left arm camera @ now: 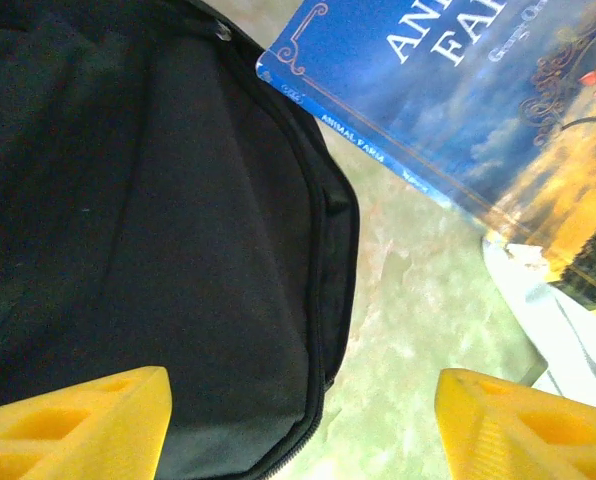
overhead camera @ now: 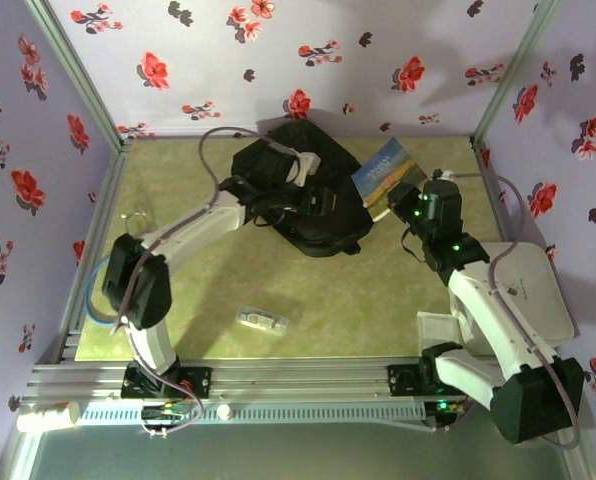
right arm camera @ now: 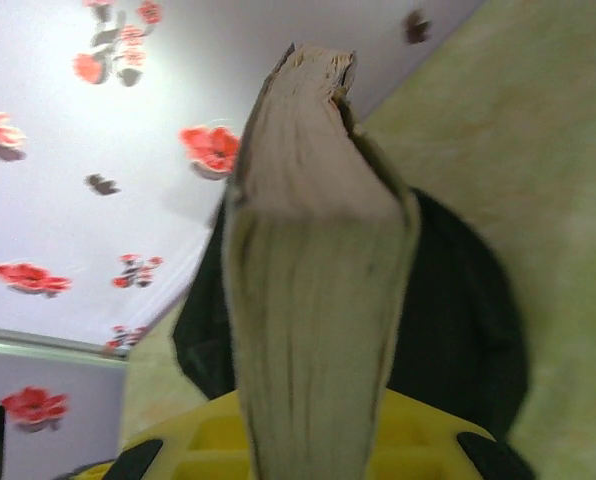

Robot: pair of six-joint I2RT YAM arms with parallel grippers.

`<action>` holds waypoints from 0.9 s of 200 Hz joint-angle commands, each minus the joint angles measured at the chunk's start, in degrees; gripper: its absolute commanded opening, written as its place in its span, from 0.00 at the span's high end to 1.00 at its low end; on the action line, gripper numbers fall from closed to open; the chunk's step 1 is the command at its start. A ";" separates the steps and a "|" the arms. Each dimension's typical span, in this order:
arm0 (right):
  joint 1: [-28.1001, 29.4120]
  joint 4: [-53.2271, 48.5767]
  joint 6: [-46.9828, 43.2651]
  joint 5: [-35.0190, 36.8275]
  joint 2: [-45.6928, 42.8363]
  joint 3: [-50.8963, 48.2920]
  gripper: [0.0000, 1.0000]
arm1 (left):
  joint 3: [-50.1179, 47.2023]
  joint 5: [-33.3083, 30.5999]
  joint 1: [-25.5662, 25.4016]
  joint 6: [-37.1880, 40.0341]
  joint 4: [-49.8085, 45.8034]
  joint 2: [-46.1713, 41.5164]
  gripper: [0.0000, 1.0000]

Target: Pack books, pencil case, and school supplies into a backpack

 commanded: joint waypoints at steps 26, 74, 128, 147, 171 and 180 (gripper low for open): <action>-1.57 -3.56 -3.48 5.84 -4.26 -0.58 0.96 | 16.04 -1.97 -3.30 5.75 -17.86 14.05 0.36; -2.04 -3.41 -2.45 5.37 -4.22 -1.52 0.95 | 26.94 -7.04 -4.27 5.45 -25.59 23.23 0.40; -2.14 -2.44 -1.67 4.65 -4.05 -2.51 0.95 | 30.54 -7.70 -4.27 6.67 -28.91 26.93 0.49; -2.10 -2.09 -1.68 4.36 -3.87 -2.43 0.95 | 30.38 -7.78 -4.27 6.59 -28.81 27.04 0.59; -2.09 -1.95 -1.59 4.14 -3.64 -2.43 0.95 | 30.38 -8.43 -4.29 6.46 -28.65 26.96 0.75; -2.11 -1.91 -1.51 4.19 -3.67 -2.52 0.95 | 30.37 -8.56 -4.22 6.27 -28.56 26.73 0.82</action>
